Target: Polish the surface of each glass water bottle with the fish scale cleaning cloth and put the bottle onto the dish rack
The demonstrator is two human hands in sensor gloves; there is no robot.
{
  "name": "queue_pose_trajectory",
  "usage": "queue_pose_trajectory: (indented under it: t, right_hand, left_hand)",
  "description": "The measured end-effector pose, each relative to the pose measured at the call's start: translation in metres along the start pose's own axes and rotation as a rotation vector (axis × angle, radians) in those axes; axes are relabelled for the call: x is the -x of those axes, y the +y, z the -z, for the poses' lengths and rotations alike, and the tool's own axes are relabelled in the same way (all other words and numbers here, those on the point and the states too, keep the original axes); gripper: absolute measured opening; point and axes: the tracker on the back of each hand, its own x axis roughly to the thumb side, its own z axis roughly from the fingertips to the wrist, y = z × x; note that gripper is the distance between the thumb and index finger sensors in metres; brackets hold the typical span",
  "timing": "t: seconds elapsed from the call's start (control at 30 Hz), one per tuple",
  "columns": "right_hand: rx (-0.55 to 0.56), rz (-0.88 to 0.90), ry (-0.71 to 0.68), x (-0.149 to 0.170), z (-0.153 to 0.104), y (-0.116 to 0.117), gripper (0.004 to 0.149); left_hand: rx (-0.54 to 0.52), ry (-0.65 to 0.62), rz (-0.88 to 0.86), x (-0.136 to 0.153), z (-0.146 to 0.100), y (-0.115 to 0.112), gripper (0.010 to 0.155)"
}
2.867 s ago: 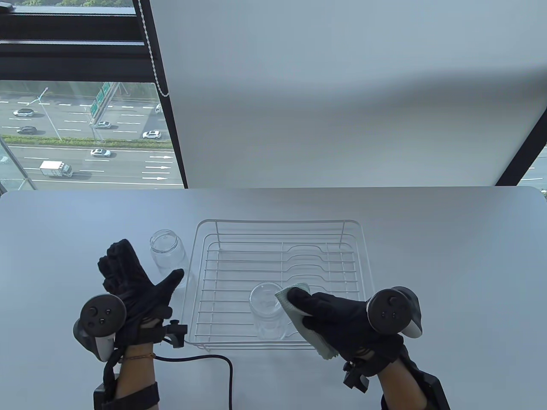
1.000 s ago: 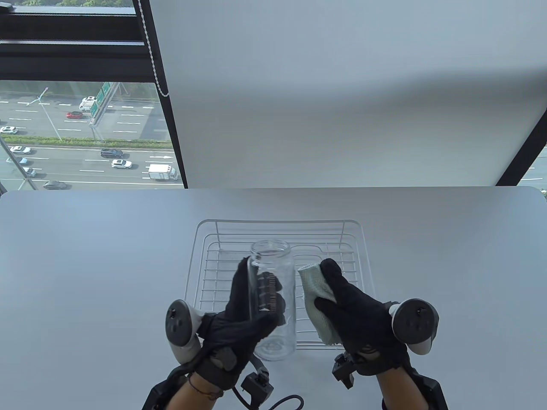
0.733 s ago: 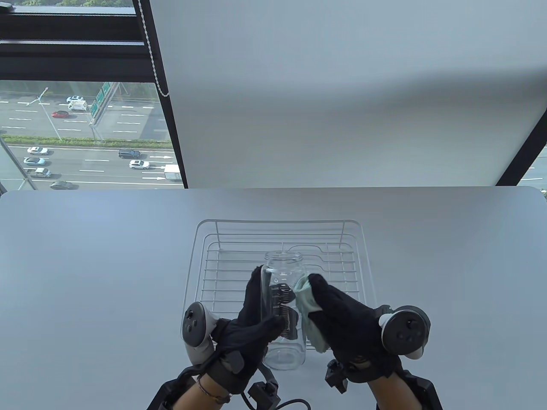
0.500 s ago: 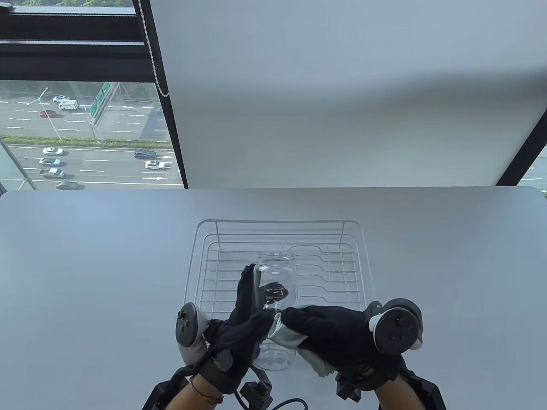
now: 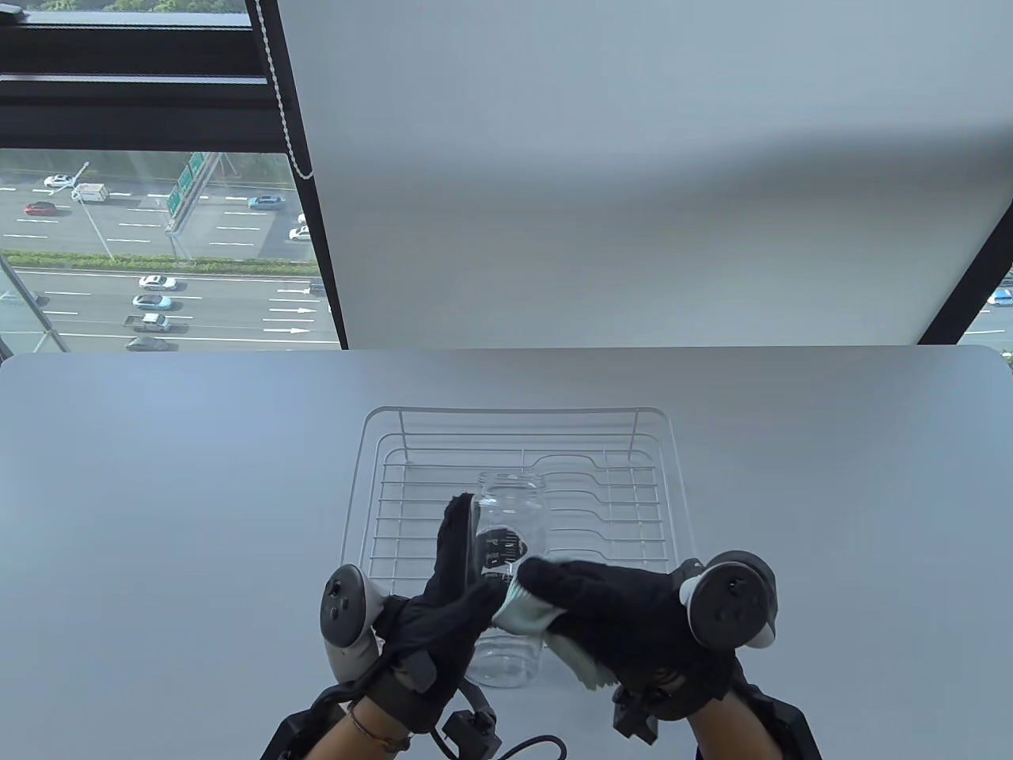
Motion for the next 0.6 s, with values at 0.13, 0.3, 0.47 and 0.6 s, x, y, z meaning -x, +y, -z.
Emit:
queue_pose_trajectory:
  t: [0.13,0.3,0.47,0.6]
  right_hand:
    - [-0.349,0.096,-0.072,-0.004,0.007,0.007,0.049]
    - [-0.419,0.151,-0.054,-0.002,0.009,0.008,0.05]
    - [-0.041,0.055,-0.016,-0.001,0.001,-0.001,0.051]
    - [-0.559,0.187,-0.03,-0.004,0.007,0.013,0.051]
  left_hand:
    - [-0.052,-0.019,-0.044,0.0,0.0,0.004,0.093]
    - [-0.047,-0.031,-0.023,-0.004,-0.002,0.004,0.093]
    - [-0.004,-0.017,-0.024,-0.003,-0.003,-0.006,0.093]
    - [-0.067,-0.035,-0.054,-0.004,-0.002,0.003,0.093]
